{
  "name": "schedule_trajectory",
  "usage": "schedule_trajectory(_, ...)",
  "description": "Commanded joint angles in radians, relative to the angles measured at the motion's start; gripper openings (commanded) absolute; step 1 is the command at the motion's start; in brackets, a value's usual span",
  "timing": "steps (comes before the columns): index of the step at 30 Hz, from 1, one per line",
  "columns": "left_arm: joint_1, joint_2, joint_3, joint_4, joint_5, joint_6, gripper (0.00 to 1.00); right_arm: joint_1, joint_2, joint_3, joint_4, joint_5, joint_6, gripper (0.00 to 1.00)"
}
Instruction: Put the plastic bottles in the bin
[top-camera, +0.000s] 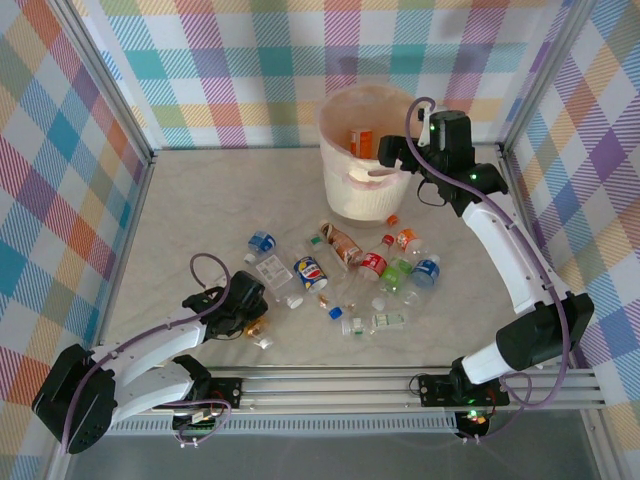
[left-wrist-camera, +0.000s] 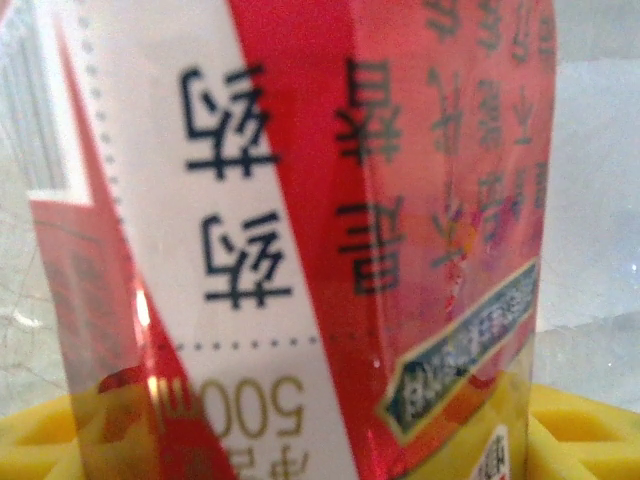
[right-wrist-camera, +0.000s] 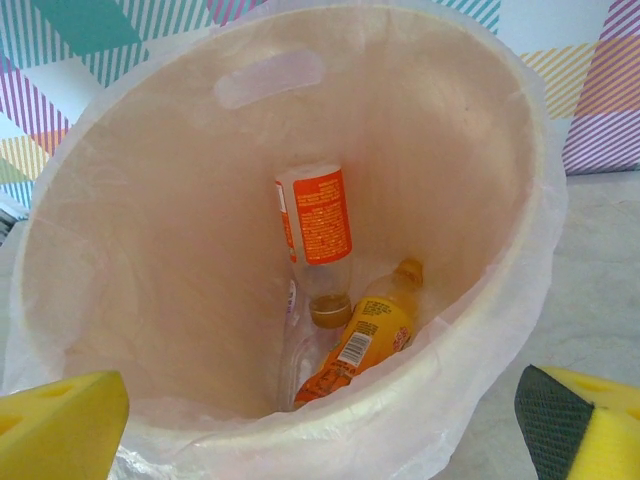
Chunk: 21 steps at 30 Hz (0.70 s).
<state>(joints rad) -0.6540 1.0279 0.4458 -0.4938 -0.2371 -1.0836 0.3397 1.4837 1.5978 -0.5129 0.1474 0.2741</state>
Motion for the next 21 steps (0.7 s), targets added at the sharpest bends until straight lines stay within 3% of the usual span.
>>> schedule_trajectory(1, -0.013, -0.005, 0.004, -0.020, -0.063, 0.004, 0.53, -0.002, -0.034, -0.010, 0.032, -0.032, 0.023, 1.00)
schedule_trajectory(12, -0.012, -0.204, 0.166, -0.215, -0.229, 0.123, 0.44, -0.002, -0.056, 0.002, 0.012, -0.094, 0.034, 1.00)
schedule_trajectory(21, -0.013, -0.219, 0.266, 0.081, -0.208, 0.429, 0.39, -0.002, -0.045, 0.025, 0.005, -0.250, 0.043, 1.00)
